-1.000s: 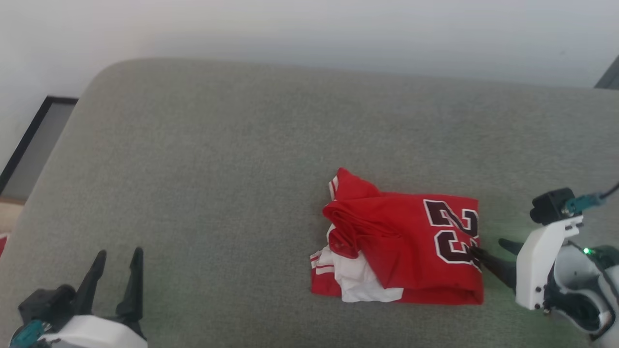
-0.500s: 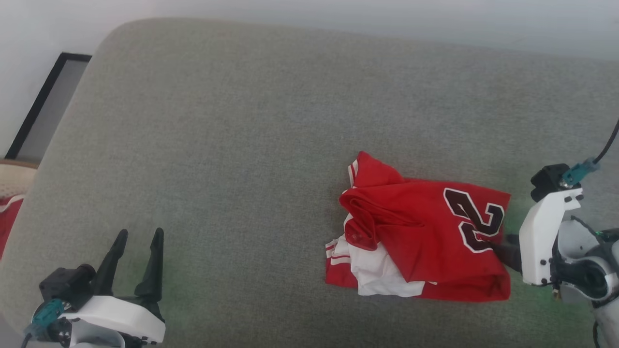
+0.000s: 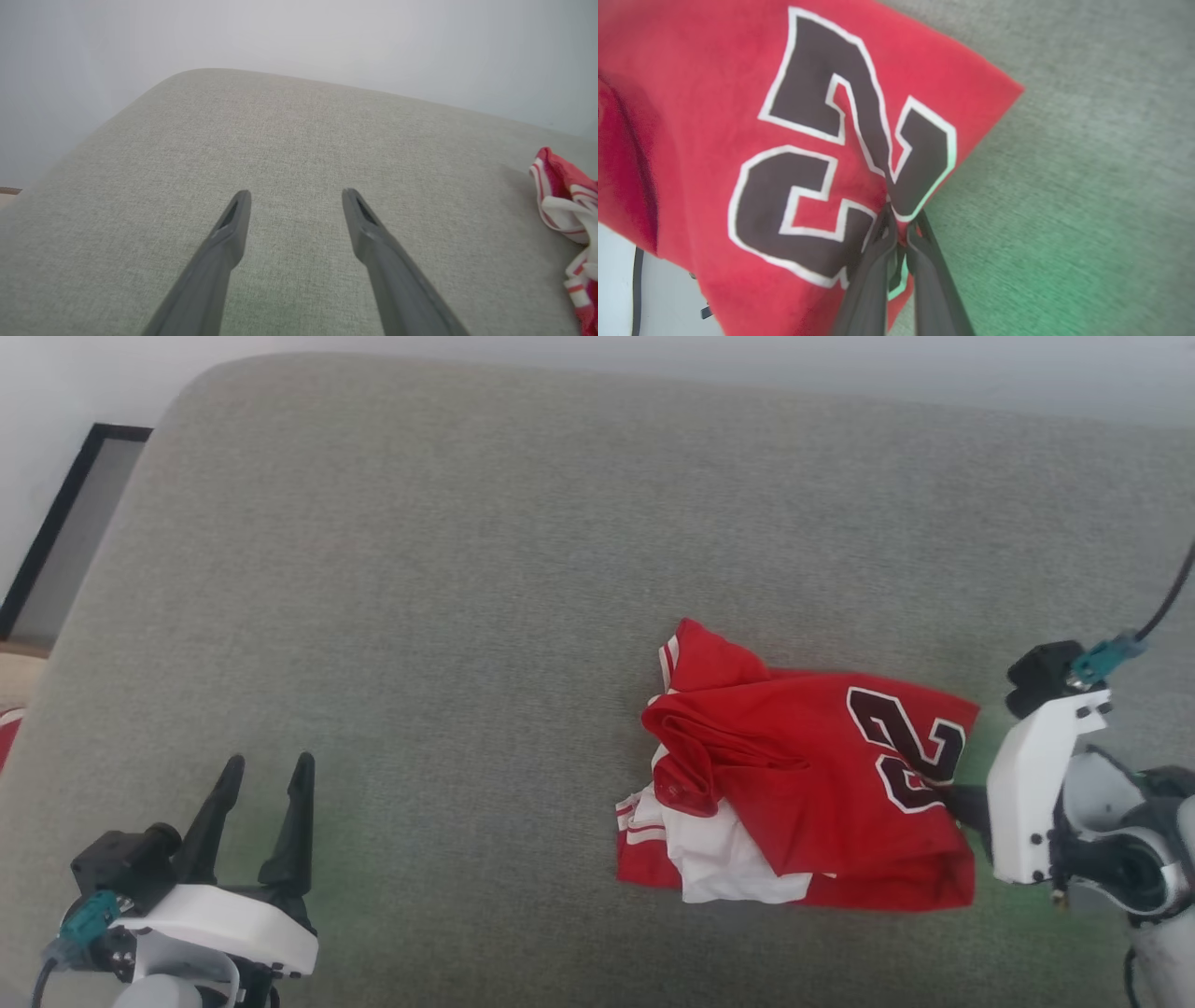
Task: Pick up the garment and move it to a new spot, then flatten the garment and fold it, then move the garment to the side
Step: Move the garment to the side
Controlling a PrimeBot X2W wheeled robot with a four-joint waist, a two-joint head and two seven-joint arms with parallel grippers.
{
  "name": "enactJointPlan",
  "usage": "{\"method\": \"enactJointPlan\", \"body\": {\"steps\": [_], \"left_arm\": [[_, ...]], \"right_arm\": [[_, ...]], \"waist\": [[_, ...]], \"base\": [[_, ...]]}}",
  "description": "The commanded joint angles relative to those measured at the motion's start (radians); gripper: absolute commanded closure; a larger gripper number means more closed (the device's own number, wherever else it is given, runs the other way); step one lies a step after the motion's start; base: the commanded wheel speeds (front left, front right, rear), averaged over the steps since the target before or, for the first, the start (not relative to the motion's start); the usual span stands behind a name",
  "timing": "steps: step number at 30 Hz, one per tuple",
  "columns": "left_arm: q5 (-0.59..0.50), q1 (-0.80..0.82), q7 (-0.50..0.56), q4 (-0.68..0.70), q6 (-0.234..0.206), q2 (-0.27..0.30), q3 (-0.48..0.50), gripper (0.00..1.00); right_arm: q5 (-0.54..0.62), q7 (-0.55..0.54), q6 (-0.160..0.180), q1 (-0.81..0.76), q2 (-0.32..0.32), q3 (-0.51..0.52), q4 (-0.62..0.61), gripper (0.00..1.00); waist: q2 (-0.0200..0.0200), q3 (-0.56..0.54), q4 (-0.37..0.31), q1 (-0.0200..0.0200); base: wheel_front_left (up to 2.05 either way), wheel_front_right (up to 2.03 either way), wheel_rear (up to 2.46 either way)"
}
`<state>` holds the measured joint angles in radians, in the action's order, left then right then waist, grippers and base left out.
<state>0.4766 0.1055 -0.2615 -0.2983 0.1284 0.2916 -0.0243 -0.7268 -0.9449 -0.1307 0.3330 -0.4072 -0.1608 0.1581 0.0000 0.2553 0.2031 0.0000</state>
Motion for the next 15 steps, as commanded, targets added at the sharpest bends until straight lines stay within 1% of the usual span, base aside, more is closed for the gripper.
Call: {"method": "enactJointPlan", "body": {"steps": [1,3,6,13,15], "left_arm": [[0.001,0.015,-0.004,-0.001,0.003,0.006,-0.002,0.0],[0.0,0.021,-0.004,0.0,0.003,0.008,-0.004,0.0],[-0.003,0.034,-0.004,0.01,0.003,0.016,-0.011,0.0],[-0.006,0.079,-0.004,0.025,0.003,0.029,-0.053,0.0],[-0.005,0.1,-0.004,0.027,0.003,0.032,-0.069,0.0]], "right_arm": [[0.013,0.006,0.0,-0.005,-0.009,0.012,-0.005,1.0],[0.013,0.013,0.0,0.0,-0.011,0.025,-0.007,1.0],[0.025,0.028,0.0,0.023,-0.032,0.06,-0.006,1.0],[0.05,0.07,0.0,0.091,-0.093,0.122,0.042,1.0],[0.064,0.084,0.0,0.118,-0.119,0.134,0.062,1.0]], "waist": [[0.0,0.001,-0.01,0.0],[0.0,0.001,-0.016,0.0],[0.0,0.001,-0.046,0.0],[0.0,0.017,-0.114,0.0],[0.0,0.027,-0.136,0.0]], "base": [[0.0,0.0,0.0],[0.0,0.0,0.0],[0.0,0.0,0.0],[0.0,0.0,0.0],[0.0,0.0,0.0]]}}
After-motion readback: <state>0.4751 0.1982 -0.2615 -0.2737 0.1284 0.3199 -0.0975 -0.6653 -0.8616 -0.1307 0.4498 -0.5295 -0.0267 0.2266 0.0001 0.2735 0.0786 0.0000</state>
